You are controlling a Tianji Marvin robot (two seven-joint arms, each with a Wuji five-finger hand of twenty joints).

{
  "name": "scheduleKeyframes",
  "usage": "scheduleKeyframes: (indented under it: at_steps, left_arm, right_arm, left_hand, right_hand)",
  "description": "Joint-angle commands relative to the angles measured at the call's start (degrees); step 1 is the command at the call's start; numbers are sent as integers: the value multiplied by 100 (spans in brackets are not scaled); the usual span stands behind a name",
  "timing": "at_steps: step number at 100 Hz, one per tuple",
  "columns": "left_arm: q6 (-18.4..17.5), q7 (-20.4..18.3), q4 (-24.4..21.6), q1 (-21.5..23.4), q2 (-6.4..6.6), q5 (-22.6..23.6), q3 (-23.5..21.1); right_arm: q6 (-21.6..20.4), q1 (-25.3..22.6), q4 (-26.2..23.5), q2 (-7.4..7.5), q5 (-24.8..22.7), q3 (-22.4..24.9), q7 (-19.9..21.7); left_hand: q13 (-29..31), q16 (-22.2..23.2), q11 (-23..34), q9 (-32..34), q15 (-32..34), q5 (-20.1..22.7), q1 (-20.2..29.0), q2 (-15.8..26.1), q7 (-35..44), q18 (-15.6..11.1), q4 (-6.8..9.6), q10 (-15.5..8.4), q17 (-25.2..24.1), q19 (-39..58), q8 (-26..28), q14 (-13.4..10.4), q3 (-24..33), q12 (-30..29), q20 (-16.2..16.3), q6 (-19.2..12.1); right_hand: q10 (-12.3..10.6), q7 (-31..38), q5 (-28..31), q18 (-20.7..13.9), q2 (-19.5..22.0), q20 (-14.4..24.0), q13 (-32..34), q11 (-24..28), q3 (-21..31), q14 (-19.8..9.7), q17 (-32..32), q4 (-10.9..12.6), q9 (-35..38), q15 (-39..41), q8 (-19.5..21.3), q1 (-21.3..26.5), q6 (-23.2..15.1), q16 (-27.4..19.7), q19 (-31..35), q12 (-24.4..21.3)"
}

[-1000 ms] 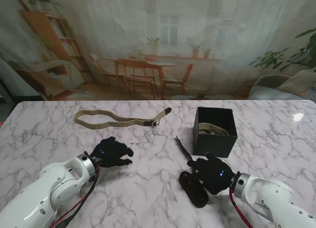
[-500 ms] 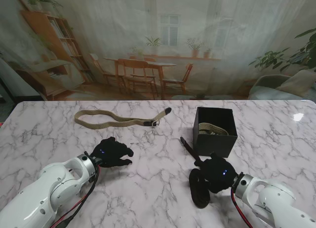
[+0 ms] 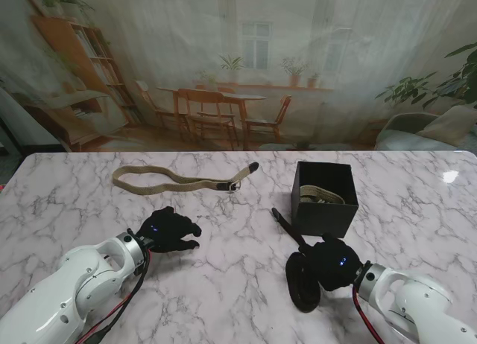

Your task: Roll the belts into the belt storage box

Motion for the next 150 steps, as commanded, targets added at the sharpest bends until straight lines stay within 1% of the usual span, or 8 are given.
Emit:
scheduleKeyframes:
  at_steps: [1,40,49,63,88,109,138,150]
  left_arm:
    - [3,-83,7,1,-7,9,10]
    - [-21,-57,15,-6,-6,21,18]
    - [-18,-54,15,-4,-7,18,16]
    - [-16,-48,18,-7,-8,13,20]
    - [-15,-57,18,-7,-9,2,24]
    - [-16,-62,21,-14,-8,2,35]
    - [-15,-78,22,-22,-6,1,48]
    - [-12,-76,20,-21,-7,1,47]
  right_arm:
    - [-6,-65,98,32,-31,-30,-27]
    - [187,-322,-198,39,-299,216,-627]
    - [107,-336,-290,56,-373,235,-594]
    - [-82,-273,-364,61,-360,124,-179]
    - [10,-22,-132,100,-417,-119,-48]
    - [126,-62,-34,145,-630,-30,-140]
    - [289,33,239,184,-699,-134,-225]
    - [302,129,403,180,-550,-253,-411]
  left_hand:
    - [-62,13,-6,-43,-18,-152,-42,184,-40,119,26,69,-46,-42,-3,143,-56,-8,57,132]
    - [-57,13,-1,-41,-14,-153,-31,175,-33,123,27,71,-38,-39,-1,133,-53,-6,56,131]
    - [-57,14,4,-36,-12,-153,-39,179,-34,124,25,66,-44,-40,-2,135,-58,-4,55,138]
    - [-54,15,3,-38,-10,-154,-24,176,-35,121,28,66,-44,-38,-4,138,-51,-4,55,135]
    - [-54,15,6,-34,-9,-156,1,163,-28,118,29,70,-39,-34,2,133,-44,-4,56,129]
    - [-49,15,4,-40,-6,-163,4,167,-27,119,28,64,-41,-31,4,130,-47,-5,56,127]
    - [-50,16,7,-39,-6,-165,-3,173,-28,116,28,55,-41,-27,2,132,-50,-4,57,127]
    - [-56,15,7,-41,-9,-166,-8,172,-30,117,28,66,-42,-27,1,129,-51,-4,57,122]
  right_hand:
    - [54,-329,-124,-85,141,107,-138,-108,81,133,-88,141,-198,-51,-165,-164,-420,62,-17,-49]
    - [138,-417,-521,-118,780,122,-319,-24,-541,154,-202,158,-332,34,-423,-56,-497,34,27,-17]
    - [148,-702,-804,-87,720,91,-540,-102,-380,215,-370,178,-508,-64,-658,97,-847,-45,-68,-52]
    - [104,-1104,-827,114,755,-20,-1145,-342,-7,383,-834,149,-1283,-488,-1368,1182,-1004,-425,-450,-178]
    - [82,-1113,-608,103,354,-212,-1441,-328,762,487,-1013,204,-1659,-680,-1477,1530,-1026,-765,-643,-211]
    - [123,-1210,-936,-109,156,-233,-1582,-339,586,364,-1094,150,-1781,-593,-1530,1159,-989,-743,-615,-225]
    - [187,-1143,-1091,-93,-496,-274,-1666,-364,349,369,-1169,134,-1827,-572,-1569,-146,-974,-767,-645,-256]
    - [226,-542,-647,25,-693,-291,-1557,-351,207,461,-1081,91,-1717,-581,-868,-723,-1056,-782,-625,-253]
